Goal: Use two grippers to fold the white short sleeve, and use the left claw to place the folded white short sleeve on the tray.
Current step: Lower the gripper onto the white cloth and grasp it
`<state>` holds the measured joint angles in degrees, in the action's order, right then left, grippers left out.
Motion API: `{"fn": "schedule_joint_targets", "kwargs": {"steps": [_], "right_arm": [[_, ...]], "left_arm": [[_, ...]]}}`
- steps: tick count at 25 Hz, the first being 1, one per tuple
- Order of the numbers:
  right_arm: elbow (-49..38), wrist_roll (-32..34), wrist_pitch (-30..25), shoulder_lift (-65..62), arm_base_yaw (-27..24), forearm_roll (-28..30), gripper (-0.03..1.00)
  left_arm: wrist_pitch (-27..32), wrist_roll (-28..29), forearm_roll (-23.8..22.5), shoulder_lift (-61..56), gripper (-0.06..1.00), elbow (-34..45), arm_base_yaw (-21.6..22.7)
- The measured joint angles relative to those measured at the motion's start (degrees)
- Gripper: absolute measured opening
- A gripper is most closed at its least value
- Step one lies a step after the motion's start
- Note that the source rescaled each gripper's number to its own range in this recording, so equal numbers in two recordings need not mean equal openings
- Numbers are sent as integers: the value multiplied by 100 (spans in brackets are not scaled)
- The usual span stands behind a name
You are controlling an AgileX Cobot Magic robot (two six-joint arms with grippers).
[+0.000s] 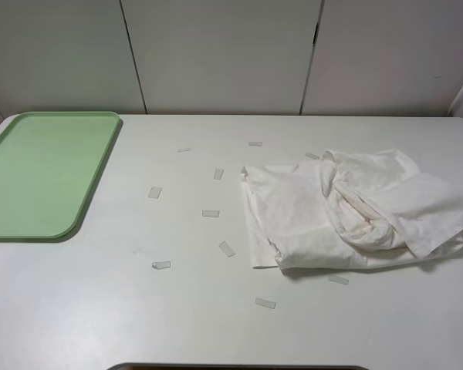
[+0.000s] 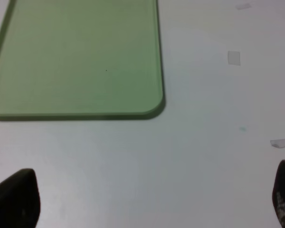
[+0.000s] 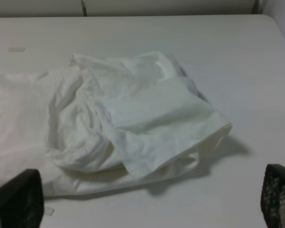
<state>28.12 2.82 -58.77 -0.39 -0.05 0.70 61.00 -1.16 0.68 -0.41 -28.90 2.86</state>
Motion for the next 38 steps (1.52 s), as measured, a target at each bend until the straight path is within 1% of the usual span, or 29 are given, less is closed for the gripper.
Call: {"fn": "schedule_joint_targets", "kwargs": {"steps": [6,12,16,18,21,22,23,27,31,34,35,38], "right_arm": [[0,0,0,0,0,0,100],[0,0,0,0,0,0,100],[0,0,0,0,0,0,100],[0,0,0,0,0,0,100],[0,0,0,0,0,0,100],[0,0,0,0,0,0,100],[0,0,0,0,0,0,100],[0,0,0,0,0,0,100],[0,0,0,0,0,0,100],[0,0,0,0,0,0,100],[0,0,0,0,0,0,100],[0,0,0,0,0,0,100]], "left_arm": [[0,0,-5,0,98,0,0],[0,-6,-111,0,98,0,0],[153,-33,-138,174,98,-103,0],[272,-78,-119,488,98,-255,0],[362,-343,-29,1097,98,-493,0],[370,-642,55,1538,99,-656,0],[356,-806,120,1801,99,-740,0],[63,-1045,459,2606,100,-902,-17],[-461,-1087,918,3327,100,-929,-158],[-700,-1092,1052,3734,100,-929,-245],[-924,-1099,1199,4163,100,-929,-346],[-1425,-1200,1498,4828,100,-929,-569]]}}
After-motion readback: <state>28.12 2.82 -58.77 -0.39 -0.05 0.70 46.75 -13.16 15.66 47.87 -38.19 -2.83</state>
